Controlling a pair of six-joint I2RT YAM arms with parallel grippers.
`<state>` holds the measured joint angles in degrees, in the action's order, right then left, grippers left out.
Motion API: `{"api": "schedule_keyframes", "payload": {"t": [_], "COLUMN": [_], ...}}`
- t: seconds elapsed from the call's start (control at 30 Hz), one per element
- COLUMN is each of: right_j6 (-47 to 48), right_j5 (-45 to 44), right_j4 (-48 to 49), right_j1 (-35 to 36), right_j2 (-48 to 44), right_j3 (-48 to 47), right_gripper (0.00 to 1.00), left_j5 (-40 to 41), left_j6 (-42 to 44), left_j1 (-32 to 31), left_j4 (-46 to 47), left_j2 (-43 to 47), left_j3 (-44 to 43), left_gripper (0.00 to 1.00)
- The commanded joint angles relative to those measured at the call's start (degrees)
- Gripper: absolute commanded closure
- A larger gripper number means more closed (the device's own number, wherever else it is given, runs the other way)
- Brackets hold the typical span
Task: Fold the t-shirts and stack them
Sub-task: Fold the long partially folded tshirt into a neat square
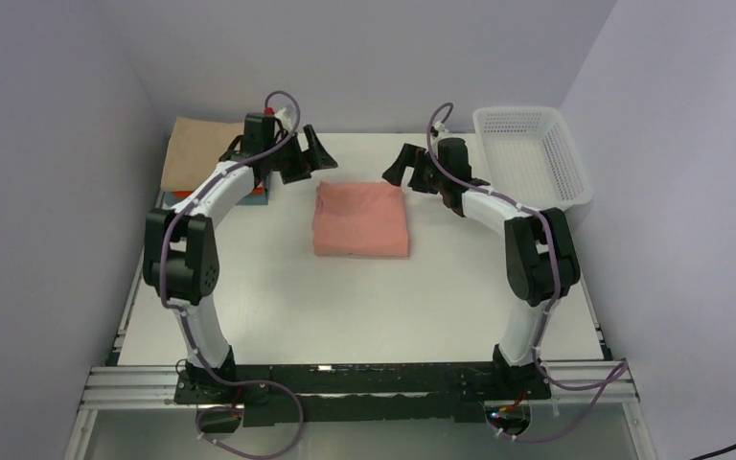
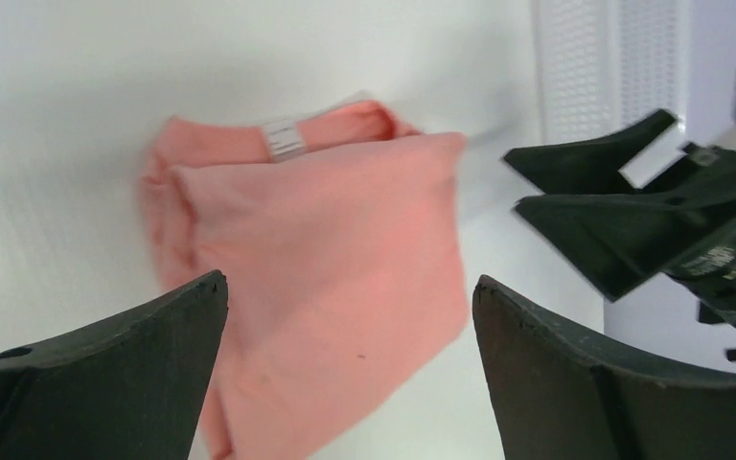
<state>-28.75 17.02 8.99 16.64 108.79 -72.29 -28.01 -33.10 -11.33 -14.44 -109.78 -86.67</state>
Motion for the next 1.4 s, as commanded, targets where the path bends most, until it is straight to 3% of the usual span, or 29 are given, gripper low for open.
{"api": "schedule_keyframes", "payload": {"t": [0.0, 0.23, 0.57, 0.7, 0.9, 1.13, 1.23, 1.37], "right_j6": [-4.68, -11.01, -6.25, -4.84, -5.18, -0.91, -2.13, -8.36], "right_j5": [7.02, 14.14, 10.68, 8.76, 6.63, 6.59, 7.82, 14.83], "right_j4": [5.93, 12.16, 8.51, 6.39, 5.42, -1.83, -0.46, 8.25], "right_j1": [1.51, 1.46, 0.58, 0.61, 0.24, 0.04, 0.08, 0.44], "right_j2": [-7.15, -0.89, 12.48, 16.63, 17.62, 9.01, 2.19, -5.14], "right_j3": [4.96, 2.75, -8.06, -7.55, -4.51, -9.94, -6.03, 4.52], "right_gripper": [0.0, 0.0, 0.0, 0.0, 0.0, 0.0, 0.0, 0.0], "left_j5": [-2.32, -5.93, 0.33, 3.12, 4.05, 3.12, 3.63, 0.05], "left_j6": [1.93, 0.9, 0.22, 0.99, 1.49, 5.98, 6.33, 4.02], "left_j1": [-3.75, -5.0, -4.25, -3.97, -3.5, -3.8, -5.12, -6.8], "left_j4": [4.23, 1.64, 0.05, -3.24, -0.76, -6.39, -3.43, 3.21], "left_j2": [5.83, -2.87, -17.57, -20.6, -16.82, -9.16, -1.54, 5.86], "left_j3": [1.35, -3.37, -13.61, -13.06, -4.1, -14.35, -9.93, 1.11], "left_gripper": [0.01, 0.0, 0.01, 0.0, 0.01, 0.01, 0.01, 0.01]}}
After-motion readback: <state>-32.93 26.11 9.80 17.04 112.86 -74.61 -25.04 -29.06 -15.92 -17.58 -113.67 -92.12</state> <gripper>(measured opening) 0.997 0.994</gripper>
